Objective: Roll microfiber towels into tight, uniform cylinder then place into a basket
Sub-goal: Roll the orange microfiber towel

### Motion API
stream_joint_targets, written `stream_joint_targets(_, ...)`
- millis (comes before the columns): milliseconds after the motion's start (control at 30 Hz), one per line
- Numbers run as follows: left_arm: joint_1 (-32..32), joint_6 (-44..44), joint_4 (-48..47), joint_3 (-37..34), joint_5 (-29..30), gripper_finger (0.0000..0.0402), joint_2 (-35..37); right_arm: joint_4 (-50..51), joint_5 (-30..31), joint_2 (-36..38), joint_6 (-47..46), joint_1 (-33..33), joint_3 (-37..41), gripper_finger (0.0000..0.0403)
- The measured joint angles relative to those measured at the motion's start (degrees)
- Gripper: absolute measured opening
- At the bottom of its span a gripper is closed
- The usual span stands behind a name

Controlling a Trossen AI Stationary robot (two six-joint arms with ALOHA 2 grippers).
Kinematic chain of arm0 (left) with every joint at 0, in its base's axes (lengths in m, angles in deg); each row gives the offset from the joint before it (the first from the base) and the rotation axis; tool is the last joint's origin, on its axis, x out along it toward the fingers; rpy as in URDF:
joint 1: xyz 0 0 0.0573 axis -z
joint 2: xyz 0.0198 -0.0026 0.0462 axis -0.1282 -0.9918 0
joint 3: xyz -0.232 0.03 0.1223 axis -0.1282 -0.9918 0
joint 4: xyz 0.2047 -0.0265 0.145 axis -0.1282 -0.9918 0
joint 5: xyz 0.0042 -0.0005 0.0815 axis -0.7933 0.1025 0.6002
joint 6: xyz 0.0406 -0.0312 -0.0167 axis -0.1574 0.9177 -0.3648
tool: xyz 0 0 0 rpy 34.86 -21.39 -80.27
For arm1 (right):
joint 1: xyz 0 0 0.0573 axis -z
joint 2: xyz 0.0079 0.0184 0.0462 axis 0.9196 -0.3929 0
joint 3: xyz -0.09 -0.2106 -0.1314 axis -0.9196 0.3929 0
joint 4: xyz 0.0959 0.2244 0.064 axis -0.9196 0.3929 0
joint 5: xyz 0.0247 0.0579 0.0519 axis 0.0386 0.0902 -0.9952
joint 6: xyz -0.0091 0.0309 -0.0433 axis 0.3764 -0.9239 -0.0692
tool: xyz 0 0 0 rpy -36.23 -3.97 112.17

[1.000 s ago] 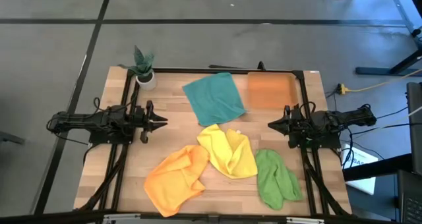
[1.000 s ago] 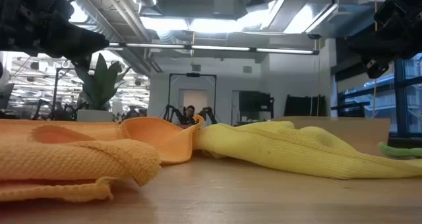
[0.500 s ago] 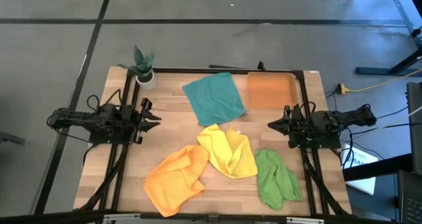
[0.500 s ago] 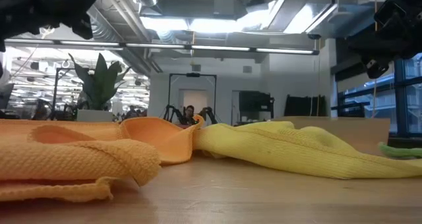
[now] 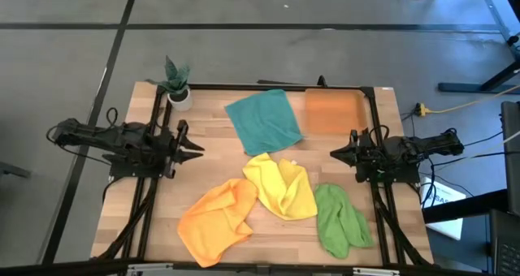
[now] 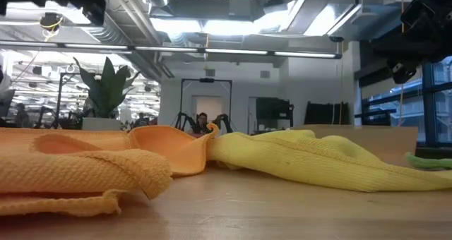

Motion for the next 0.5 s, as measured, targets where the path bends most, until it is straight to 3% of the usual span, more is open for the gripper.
stream_joint_targets(233,3.8,8.7,-15.1,11.1,3.8,0.0065,-13.6,-1.7,-0.3,0.0,0.0,0.0,0.0,0.003)
stream_joint_targets(433,7.5,17.1,-23.5,16.1,4.0,0.0065,-21.8,-8.1,-14.9,0.0,8.5,0.0,0.0,0.0012)
stream_joint_targets(500,8.5,21.9,-25.4,16.1,4.0,0.0065,-23.3,-11.1,-17.2,0.0,11.7,0.0,0.0,0.0006)
